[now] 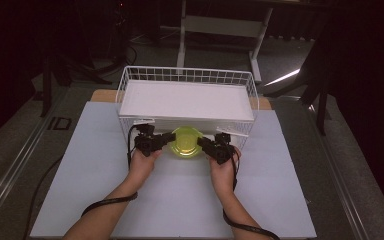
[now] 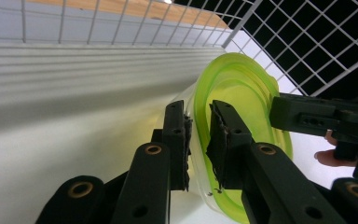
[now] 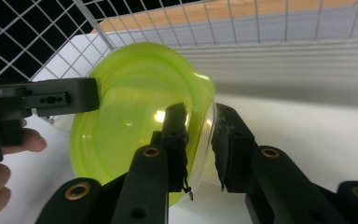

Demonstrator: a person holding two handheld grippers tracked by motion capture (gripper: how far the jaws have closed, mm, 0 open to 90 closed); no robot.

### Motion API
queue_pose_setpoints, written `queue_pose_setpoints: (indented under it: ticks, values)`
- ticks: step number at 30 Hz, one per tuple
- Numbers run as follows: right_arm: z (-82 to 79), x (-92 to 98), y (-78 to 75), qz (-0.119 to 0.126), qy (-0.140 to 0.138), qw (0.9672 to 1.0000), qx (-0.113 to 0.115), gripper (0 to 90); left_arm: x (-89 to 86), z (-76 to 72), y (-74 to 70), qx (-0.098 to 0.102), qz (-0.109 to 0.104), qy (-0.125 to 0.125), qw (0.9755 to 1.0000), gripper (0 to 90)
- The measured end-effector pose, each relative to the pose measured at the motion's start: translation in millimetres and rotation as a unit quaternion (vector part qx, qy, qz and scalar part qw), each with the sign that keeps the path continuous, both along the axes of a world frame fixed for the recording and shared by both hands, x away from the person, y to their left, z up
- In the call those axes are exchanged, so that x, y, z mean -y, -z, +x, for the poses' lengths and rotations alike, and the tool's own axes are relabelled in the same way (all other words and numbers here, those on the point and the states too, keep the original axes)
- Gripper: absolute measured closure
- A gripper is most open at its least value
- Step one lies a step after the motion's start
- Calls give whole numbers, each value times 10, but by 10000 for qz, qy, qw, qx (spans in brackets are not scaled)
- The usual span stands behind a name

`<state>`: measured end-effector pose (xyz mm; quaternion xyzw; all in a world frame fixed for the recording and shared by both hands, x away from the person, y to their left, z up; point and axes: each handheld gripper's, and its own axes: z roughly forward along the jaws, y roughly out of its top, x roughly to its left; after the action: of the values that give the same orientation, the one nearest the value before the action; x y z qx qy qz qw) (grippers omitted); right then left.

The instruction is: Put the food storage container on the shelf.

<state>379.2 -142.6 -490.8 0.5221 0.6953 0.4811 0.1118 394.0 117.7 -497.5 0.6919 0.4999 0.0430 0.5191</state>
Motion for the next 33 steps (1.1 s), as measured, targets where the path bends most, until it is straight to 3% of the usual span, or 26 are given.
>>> queue_pose_setpoints:
  ticks: [2,3,9,11,19,21,23,30,33]
  values:
    - [9,-12,0,-35,8,10000,28,731,9,0,-1,31,89,-45,9999,763]
    - [45,-32,-8,-187,4,9998,79,693,3,9,11,136,124,-37,9998,757]
    - [80,-56,12,-338,86,9991,238,615,-11,8,53,304,130,-88,9994,729]
    - [92,-67,30,-390,126,9988,270,583,20,-22,49,394,339,-276,9983,697]
    - [126,-80,44,-368,210,9988,233,507,42,-34,83,571,465,-467,9962,612]
    - [113,-81,28,-379,213,9985,338,503,52,-58,71,657,510,-448,9955,608]
    - [99,-79,11,-351,169,9986,371,495,41,-80,57,753,503,-408,9951,595]
    - [7,-43,-10,-269,100,9988,395,496,-54,-169,32,694,193,-383,9967,575]
    - [-54,-27,-42,-240,41,9988,434,497,-91,-244,23,634,166,-286,9974,575]
